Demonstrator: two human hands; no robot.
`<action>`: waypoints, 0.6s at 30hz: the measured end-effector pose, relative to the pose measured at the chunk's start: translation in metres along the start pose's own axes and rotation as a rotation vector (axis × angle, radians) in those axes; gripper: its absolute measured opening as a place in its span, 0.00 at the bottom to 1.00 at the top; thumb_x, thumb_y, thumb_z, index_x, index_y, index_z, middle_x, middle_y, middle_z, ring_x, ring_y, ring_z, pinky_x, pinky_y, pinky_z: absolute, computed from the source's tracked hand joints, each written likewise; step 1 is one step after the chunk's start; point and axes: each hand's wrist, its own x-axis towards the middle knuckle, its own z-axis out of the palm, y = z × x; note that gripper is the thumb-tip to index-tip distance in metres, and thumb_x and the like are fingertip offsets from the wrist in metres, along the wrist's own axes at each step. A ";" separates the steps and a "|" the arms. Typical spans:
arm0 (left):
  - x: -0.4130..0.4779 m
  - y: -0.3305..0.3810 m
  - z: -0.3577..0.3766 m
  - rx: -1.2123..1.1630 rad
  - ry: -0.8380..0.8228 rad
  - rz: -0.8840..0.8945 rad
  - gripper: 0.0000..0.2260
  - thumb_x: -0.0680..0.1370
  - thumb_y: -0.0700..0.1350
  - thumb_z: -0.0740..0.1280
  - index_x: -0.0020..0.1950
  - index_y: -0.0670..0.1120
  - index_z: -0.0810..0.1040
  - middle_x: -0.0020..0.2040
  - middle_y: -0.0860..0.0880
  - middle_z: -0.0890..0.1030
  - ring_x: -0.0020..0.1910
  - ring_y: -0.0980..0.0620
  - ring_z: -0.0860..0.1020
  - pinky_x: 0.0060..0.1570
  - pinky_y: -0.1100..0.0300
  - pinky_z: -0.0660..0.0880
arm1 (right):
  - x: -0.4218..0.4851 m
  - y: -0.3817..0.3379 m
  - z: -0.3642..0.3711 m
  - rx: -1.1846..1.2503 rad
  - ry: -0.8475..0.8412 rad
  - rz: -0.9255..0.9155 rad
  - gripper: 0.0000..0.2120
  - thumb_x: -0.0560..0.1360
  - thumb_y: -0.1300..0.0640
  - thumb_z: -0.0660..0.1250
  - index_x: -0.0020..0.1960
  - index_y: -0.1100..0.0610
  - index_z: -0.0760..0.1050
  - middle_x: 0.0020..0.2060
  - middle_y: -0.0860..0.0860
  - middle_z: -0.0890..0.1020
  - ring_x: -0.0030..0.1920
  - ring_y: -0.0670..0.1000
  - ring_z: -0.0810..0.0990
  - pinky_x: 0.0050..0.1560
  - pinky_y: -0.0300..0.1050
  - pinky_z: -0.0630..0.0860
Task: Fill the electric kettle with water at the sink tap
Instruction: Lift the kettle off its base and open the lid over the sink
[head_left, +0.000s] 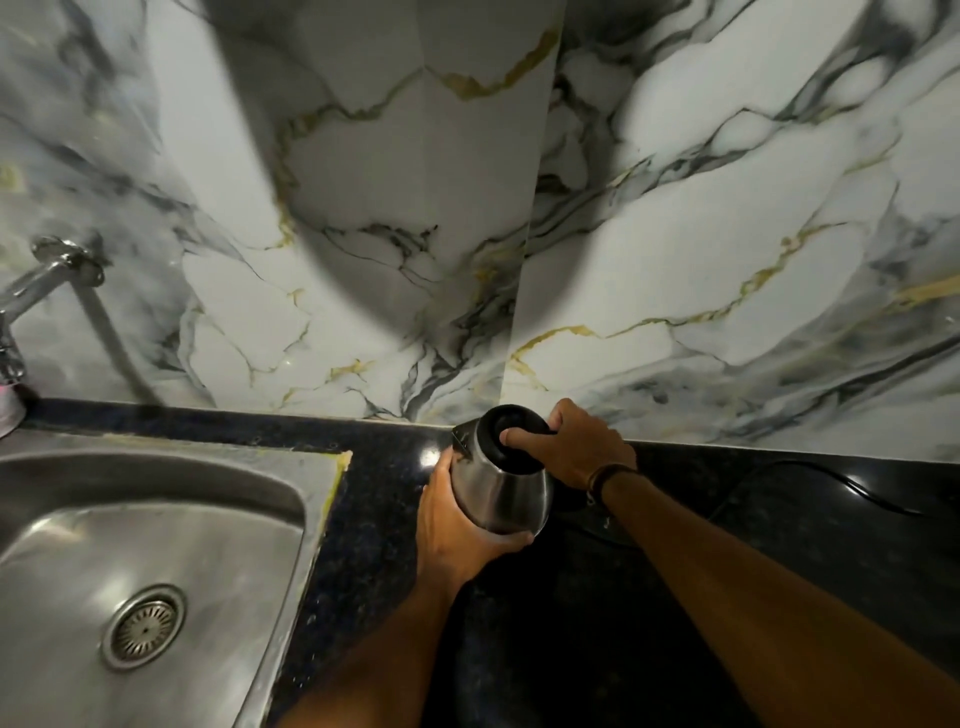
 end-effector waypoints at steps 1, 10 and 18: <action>0.001 0.002 -0.003 -0.004 0.007 0.020 0.68 0.47 0.65 0.89 0.80 0.68 0.55 0.78 0.62 0.69 0.76 0.59 0.70 0.72 0.57 0.72 | -0.002 -0.002 -0.004 0.019 -0.001 0.001 0.39 0.53 0.16 0.62 0.47 0.47 0.70 0.40 0.47 0.79 0.40 0.51 0.77 0.40 0.50 0.70; -0.014 0.034 -0.065 -0.050 0.089 0.070 0.69 0.46 0.65 0.89 0.80 0.71 0.55 0.74 0.69 0.71 0.72 0.68 0.72 0.71 0.55 0.75 | -0.042 -0.063 -0.034 -0.002 0.036 -0.050 0.35 0.54 0.19 0.66 0.45 0.46 0.69 0.44 0.46 0.81 0.49 0.57 0.81 0.46 0.54 0.74; -0.057 0.044 -0.192 -0.008 0.225 0.090 0.68 0.48 0.63 0.89 0.80 0.74 0.53 0.73 0.72 0.71 0.69 0.71 0.73 0.66 0.65 0.74 | -0.120 -0.172 -0.037 0.108 -0.011 -0.220 0.32 0.55 0.20 0.65 0.39 0.48 0.69 0.36 0.44 0.80 0.38 0.51 0.79 0.37 0.51 0.67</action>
